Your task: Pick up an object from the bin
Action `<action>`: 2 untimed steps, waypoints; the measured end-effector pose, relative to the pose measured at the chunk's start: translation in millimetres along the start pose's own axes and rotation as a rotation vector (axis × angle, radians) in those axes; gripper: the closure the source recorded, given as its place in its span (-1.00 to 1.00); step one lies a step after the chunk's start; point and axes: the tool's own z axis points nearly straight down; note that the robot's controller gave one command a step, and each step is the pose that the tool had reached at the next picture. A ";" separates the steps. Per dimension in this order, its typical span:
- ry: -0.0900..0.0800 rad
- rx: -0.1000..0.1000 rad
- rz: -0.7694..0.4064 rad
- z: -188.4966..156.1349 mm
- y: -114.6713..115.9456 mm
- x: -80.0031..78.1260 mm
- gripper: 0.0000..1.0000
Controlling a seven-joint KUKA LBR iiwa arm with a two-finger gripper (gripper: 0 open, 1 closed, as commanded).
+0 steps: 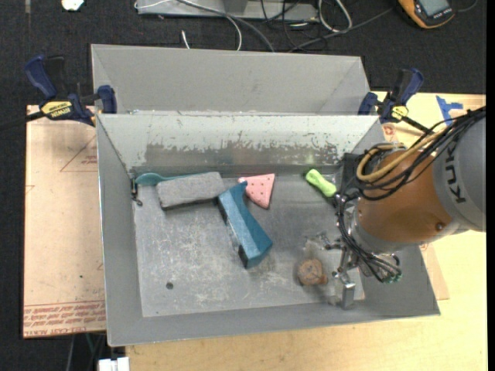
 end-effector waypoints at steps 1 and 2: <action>0.008 -0.003 -0.021 -8.4 -1.9 3.7 1.00; 0.004 -0.002 -0.022 -8.7 -1.9 2.4 -1.00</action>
Offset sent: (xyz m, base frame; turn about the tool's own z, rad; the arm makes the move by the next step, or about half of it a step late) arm 0.0000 0.0000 0.0000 0.0000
